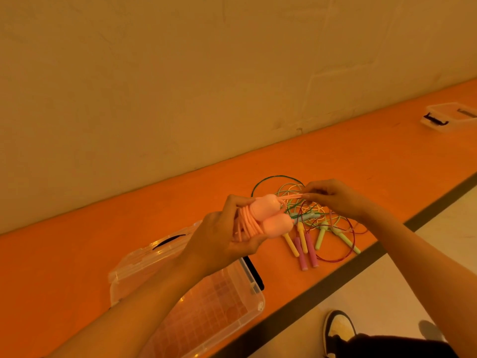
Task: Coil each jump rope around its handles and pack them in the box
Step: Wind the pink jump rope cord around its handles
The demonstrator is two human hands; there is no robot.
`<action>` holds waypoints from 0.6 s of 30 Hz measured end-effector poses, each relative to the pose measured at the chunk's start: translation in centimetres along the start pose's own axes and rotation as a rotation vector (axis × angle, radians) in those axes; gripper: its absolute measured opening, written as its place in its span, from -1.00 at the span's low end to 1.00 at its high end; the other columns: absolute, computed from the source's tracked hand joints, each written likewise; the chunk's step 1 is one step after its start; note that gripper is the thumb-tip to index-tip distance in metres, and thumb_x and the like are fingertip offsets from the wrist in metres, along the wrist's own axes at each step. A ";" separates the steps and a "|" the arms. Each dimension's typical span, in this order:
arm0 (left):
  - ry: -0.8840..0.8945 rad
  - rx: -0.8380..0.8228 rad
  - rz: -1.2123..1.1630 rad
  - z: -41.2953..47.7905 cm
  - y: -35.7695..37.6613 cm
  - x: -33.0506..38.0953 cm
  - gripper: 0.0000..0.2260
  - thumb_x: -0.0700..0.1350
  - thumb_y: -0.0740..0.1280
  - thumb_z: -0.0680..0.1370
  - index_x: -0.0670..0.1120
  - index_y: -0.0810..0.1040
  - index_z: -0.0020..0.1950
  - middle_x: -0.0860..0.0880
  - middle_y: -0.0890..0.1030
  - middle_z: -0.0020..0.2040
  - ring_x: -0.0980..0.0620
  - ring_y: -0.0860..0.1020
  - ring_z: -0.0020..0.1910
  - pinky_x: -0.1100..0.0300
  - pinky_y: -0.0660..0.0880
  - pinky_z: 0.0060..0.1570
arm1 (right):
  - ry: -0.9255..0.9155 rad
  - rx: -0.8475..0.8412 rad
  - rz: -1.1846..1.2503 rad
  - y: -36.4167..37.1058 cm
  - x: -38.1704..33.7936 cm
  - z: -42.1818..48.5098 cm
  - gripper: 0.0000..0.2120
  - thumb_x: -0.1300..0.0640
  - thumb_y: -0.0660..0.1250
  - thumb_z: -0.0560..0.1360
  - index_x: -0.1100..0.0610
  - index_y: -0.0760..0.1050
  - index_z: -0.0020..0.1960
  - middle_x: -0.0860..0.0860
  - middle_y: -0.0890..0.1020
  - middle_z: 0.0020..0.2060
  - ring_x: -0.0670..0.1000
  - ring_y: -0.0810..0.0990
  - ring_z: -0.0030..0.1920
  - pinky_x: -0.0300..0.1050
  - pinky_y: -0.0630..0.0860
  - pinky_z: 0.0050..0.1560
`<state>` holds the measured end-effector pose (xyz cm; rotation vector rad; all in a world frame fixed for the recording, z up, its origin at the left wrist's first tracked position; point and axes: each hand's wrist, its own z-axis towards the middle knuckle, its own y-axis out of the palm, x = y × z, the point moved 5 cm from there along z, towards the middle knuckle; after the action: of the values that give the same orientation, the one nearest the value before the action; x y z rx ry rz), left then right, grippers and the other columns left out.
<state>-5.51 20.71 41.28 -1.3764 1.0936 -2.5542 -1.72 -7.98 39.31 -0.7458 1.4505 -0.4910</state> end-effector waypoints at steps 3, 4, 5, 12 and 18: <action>-0.058 0.077 -0.040 0.2 -0.5 -0.7 -0.53 0.27 0.41 0.39 0.46 0.21 0.15 0.11 0.61 -0.03 0.09 0.64 -0.19 -0.06 0.58 -0.33 | 0.000 0.013 -0.002 -0.2 0.2 -0.3 -0.86 0.12 0.29 0.60 -0.06 0.61 0.00 -0.05 0.62 -0.28 -0.21 0.45 -0.38 -0.30 0.37 -0.34; -0.076 0.100 -0.060 0.2 -0.6 -0.8 -0.54 0.27 0.42 0.39 0.43 0.24 0.16 0.11 0.62 -0.05 0.09 0.64 -0.20 -0.07 0.58 -0.34 | 0.004 0.009 -0.012 -0.1 0.3 -0.3 -0.86 0.11 0.29 0.60 -0.07 0.61 -0.01 -0.07 0.61 -0.29 -0.21 0.43 -0.38 -0.29 0.36 -0.34; -0.095 0.123 -0.081 0.3 -0.8 -0.8 -0.55 0.26 0.42 0.39 0.38 0.26 0.16 0.12 0.61 -0.06 0.10 0.63 -0.19 -0.06 0.57 -0.34 | 0.011 0.002 -0.020 0.0 0.5 -0.3 -0.86 0.10 0.29 0.60 -0.07 0.61 -0.02 -0.08 0.60 -0.30 -0.21 0.42 -0.38 -0.25 0.36 -0.34; -0.226 0.345 -0.133 0.9 -2.4 -1.2 -0.57 0.33 0.39 0.42 0.21 0.31 0.13 0.11 0.62 -0.05 0.13 0.64 -0.21 0.03 0.62 -0.33 | -0.008 -0.097 -0.061 1.3 0.0 -0.5 -0.86 0.08 0.30 0.60 -0.02 0.65 0.02 -0.07 0.60 -0.26 -0.20 0.46 -0.33 -0.20 0.39 -0.29; -0.377 0.509 -0.068 1.1 -3.5 -2.8 -0.52 0.33 0.31 0.43 0.04 0.37 0.16 0.08 0.66 -0.11 0.18 0.63 -0.31 0.12 0.58 -0.40 | -0.051 -0.409 -0.109 5.0 -2.3 -1.1 -0.81 -0.13 0.32 0.54 -0.11 0.68 0.02 -0.06 0.67 -0.20 0.09 0.60 -0.16 0.15 0.55 -0.09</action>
<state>-2.07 23.67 41.73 -1.6516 0.3131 -2.2437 -3.69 -3.07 37.44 -1.1581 1.4850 -0.2550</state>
